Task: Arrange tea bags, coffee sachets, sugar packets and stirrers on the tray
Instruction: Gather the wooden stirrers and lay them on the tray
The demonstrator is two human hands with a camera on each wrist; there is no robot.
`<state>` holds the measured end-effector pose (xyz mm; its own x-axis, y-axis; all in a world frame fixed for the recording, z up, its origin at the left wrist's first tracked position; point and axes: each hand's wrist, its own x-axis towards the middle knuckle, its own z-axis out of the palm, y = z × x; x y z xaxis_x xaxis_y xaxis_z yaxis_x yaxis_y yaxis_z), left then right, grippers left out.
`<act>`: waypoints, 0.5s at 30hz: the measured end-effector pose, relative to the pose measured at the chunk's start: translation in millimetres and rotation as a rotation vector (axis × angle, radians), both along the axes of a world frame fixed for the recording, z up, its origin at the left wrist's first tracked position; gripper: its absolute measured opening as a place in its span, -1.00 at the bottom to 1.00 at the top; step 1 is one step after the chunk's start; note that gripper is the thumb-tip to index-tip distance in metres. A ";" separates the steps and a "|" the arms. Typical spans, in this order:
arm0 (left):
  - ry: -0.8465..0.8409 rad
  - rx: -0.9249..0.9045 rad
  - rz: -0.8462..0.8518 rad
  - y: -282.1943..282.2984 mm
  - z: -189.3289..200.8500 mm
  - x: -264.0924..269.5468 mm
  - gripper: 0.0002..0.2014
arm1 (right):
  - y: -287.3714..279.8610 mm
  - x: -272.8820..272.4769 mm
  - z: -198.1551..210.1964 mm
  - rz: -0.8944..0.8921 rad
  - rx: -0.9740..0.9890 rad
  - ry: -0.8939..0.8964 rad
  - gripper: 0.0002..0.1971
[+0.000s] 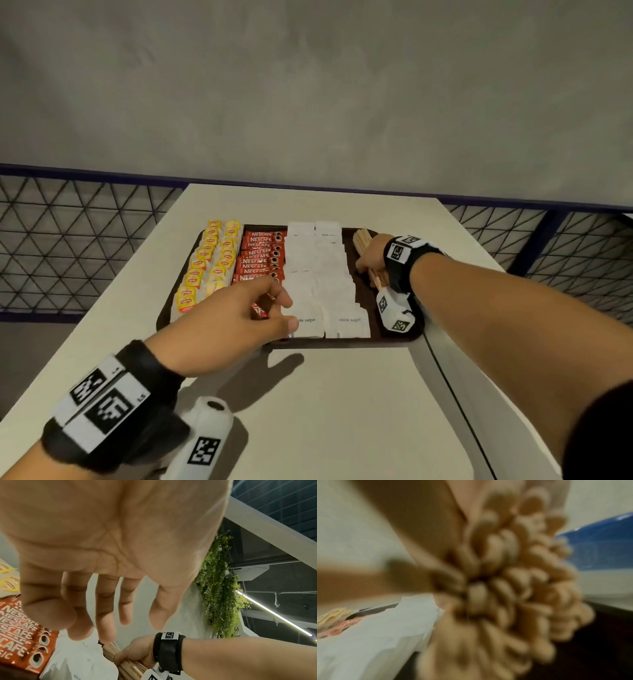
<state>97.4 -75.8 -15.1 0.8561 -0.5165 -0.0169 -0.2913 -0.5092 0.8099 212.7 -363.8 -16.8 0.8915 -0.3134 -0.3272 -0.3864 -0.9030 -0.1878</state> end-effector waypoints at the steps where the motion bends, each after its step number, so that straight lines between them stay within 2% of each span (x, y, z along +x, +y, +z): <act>1: 0.007 -0.003 0.000 2.1 -1.0 0.0 -0.81 | 2.1 0.1 -0.3 0.008 -0.038 -0.006 -0.55; 6: 0.019 -0.023 0.007 3.9 -3.4 -0.2 -0.82 | 3.8 9.1 -3.1 0.028 -0.080 -0.009 -0.38; 10: 0.004 -0.023 0.003 -0.5 -1.4 -3.3 -0.81 | 5.5 7.7 0.4 0.061 -0.161 0.015 -0.35; 12: 0.004 -0.023 -0.003 -3.5 0.4 -5.6 -0.82 | 2.9 8.2 0.8 0.090 -0.172 0.027 -0.42; 15: 0.008 -0.018 -0.005 -6.5 3.1 -8.6 -0.82 | 2.4 9.1 6.3 0.197 -0.291 0.037 -0.67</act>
<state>88.8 -82.3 -12.1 0.8533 -0.5211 -0.0142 -0.2875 -0.4931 0.8211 221.7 -361.3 -10.6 0.9333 -0.2211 -0.2828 -0.2007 -0.9746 0.0996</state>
